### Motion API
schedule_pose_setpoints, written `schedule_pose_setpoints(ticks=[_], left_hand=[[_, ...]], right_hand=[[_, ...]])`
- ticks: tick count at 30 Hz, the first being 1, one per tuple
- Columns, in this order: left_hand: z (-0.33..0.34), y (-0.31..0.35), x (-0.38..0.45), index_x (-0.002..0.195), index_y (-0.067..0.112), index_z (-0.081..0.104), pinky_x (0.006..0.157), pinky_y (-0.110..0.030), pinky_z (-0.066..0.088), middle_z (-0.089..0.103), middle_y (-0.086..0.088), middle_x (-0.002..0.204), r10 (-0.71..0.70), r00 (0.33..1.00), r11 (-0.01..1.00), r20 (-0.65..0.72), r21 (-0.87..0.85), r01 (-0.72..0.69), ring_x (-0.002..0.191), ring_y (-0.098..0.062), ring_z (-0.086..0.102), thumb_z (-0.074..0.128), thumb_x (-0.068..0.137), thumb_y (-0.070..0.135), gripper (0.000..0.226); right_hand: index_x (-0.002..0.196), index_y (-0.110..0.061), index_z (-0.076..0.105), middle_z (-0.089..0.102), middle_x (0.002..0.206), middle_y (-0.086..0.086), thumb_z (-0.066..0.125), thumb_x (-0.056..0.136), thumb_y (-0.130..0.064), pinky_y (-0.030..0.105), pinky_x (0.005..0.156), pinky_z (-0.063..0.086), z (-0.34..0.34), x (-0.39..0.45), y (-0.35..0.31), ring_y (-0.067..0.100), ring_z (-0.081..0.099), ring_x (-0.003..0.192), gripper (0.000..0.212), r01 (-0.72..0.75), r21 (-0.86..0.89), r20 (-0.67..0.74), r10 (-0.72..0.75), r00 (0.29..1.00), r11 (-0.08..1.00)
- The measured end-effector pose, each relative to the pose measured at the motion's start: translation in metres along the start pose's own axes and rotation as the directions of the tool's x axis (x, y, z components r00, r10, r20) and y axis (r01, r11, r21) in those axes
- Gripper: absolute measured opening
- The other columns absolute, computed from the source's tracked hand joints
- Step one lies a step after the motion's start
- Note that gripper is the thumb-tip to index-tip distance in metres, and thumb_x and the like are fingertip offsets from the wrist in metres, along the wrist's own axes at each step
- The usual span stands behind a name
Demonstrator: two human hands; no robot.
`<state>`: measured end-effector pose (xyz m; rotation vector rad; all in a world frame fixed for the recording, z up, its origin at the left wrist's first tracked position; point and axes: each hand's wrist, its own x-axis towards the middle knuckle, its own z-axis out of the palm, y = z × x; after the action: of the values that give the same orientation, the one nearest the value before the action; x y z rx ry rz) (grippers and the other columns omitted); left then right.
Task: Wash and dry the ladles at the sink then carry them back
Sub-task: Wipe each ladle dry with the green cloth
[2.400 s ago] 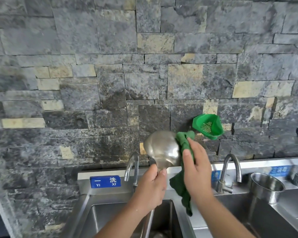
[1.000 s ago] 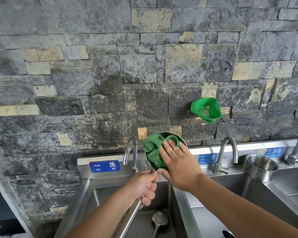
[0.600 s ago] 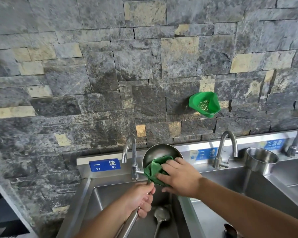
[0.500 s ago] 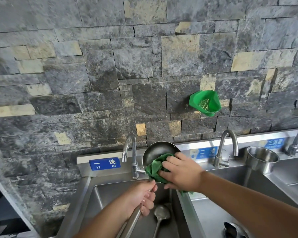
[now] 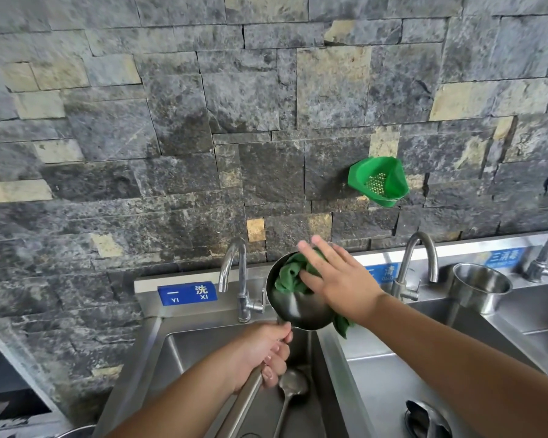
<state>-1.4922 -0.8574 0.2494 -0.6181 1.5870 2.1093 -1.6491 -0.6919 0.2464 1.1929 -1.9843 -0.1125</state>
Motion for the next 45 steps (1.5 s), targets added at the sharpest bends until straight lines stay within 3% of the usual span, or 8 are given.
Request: schedule_pose_setpoints(ticks=[8, 13, 16, 20, 26, 38, 41, 45], left_hand=[[-0.005, -0.010, 0.026, 0.074, 0.023, 0.035, 0.042, -0.009, 0.021, 0.029, 0.006, 0.053, 0.066, 0.994, 0.989, -0.082, 0.135, -0.054, 0.037, -0.005, 0.021, 0.044, 0.101, 0.029, 0.030], [-0.011, -0.027, 0.051, 0.103, 0.018, 0.046, 0.042, -0.012, 0.023, 0.033, 0.005, 0.052, 0.047, 0.989, 0.984, -0.138, 0.178, -0.022, 0.036, -0.006, 0.024, 0.046, 0.101, 0.029, 0.012], [-0.014, -0.037, 0.065, 0.141, 0.018, 0.029, 0.038, -0.015, 0.025, 0.036, 0.003, 0.057, 0.112, 0.969, 0.978, -0.220, 0.198, -0.068, 0.037, -0.006, 0.027, 0.049, 0.101, 0.030, 0.046], [-0.012, -0.044, 0.067, 0.101, 0.019, 0.043, 0.042, -0.021, 0.025, 0.038, 0.005, 0.062, 0.244, 0.954, 0.946, -0.176, 0.260, -0.194, 0.044, -0.007, 0.028, 0.046, 0.102, 0.022, 0.004], [-0.032, -0.079, 0.105, 0.092, 0.015, 0.046, 0.046, -0.025, 0.025, 0.042, 0.004, 0.064, 0.274, 0.949, 0.912, -0.157, 0.355, -0.205, 0.049, -0.011, 0.030, 0.046, 0.101, 0.014, 0.009], [-0.038, -0.115, 0.159, 0.096, 0.000, 0.048, 0.042, -0.023, 0.025, 0.046, -0.003, 0.068, 0.163, 0.982, 0.891, -0.100, 0.443, -0.102, 0.048, -0.013, 0.038, 0.046, 0.095, 0.003, 0.004], [-0.018, -0.109, 0.172, 0.094, 0.008, 0.051, 0.043, -0.022, 0.027, 0.050, -0.004, 0.073, 0.114, 0.991, 0.903, -0.076, 0.423, -0.072, 0.050, -0.012, 0.042, 0.045, 0.090, 0.000, 0.011], [0.022, -0.104, 0.192, 0.106, 0.008, 0.054, 0.047, -0.024, 0.025, 0.055, -0.006, 0.081, 0.029, 0.999, 0.935, -0.038, 0.355, -0.014, 0.054, -0.013, 0.042, 0.040, 0.094, -0.004, 0.022]], right_hand=[[0.097, -0.017, 0.072, 0.064, 0.127, 0.021, 0.089, 0.067, -0.020, 0.038, 0.036, 0.049, 0.030, -0.030, -0.033, 0.036, 0.073, 0.069, 0.035, -0.540, 0.267, 0.201, 0.502, 0.841, 0.798], [0.123, -0.022, 0.062, 0.050, 0.143, 0.006, 0.057, 0.096, -0.031, 0.042, 0.072, 0.054, 0.059, -0.070, -0.052, 0.041, 0.066, 0.091, 0.030, -0.723, 0.354, 0.470, 0.555, 0.686, 0.593], [0.122, -0.023, 0.063, 0.057, 0.133, 0.003, 0.052, 0.098, -0.033, 0.036, 0.083, 0.050, 0.074, -0.095, -0.064, 0.035, 0.063, 0.103, 0.029, -0.783, 0.340, 0.596, 0.525, 0.607, 0.520], [0.130, -0.015, 0.061, 0.057, 0.134, 0.010, 0.055, 0.097, -0.025, 0.034, 0.094, 0.046, 0.101, -0.133, -0.072, 0.034, 0.058, 0.115, 0.035, -0.889, 0.304, 0.680, 0.576, 0.454, 0.341], [0.152, -0.044, 0.011, -0.014, 0.164, -0.008, 0.048, 0.088, -0.060, 0.052, 0.108, 0.037, 0.160, -0.203, -0.132, 0.029, 0.002, 0.150, 0.076, -0.798, 0.053, 0.919, 0.283, 0.274, 0.601], [0.153, -0.041, 0.001, -0.019, 0.163, -0.002, 0.035, 0.084, -0.076, 0.061, 0.117, 0.003, 0.179, -0.202, -0.132, 0.030, -0.021, 0.149, 0.085, -0.741, 0.047, 0.920, 0.260, 0.293, 0.669], [0.155, -0.030, 0.012, -0.011, 0.164, 0.009, 0.038, 0.090, -0.061, 0.053, 0.119, 0.007, 0.151, -0.203, -0.143, 0.036, -0.012, 0.150, 0.077, -0.878, 0.071, 0.814, 0.481, 0.325, 0.474], [0.131, -0.018, 0.055, 0.056, 0.138, 0.010, 0.052, 0.097, -0.039, 0.037, 0.106, 0.040, 0.092, -0.204, -0.174, 0.030, 0.049, 0.131, 0.040, -0.915, 0.139, 0.865, 0.496, -0.075, -0.380]])
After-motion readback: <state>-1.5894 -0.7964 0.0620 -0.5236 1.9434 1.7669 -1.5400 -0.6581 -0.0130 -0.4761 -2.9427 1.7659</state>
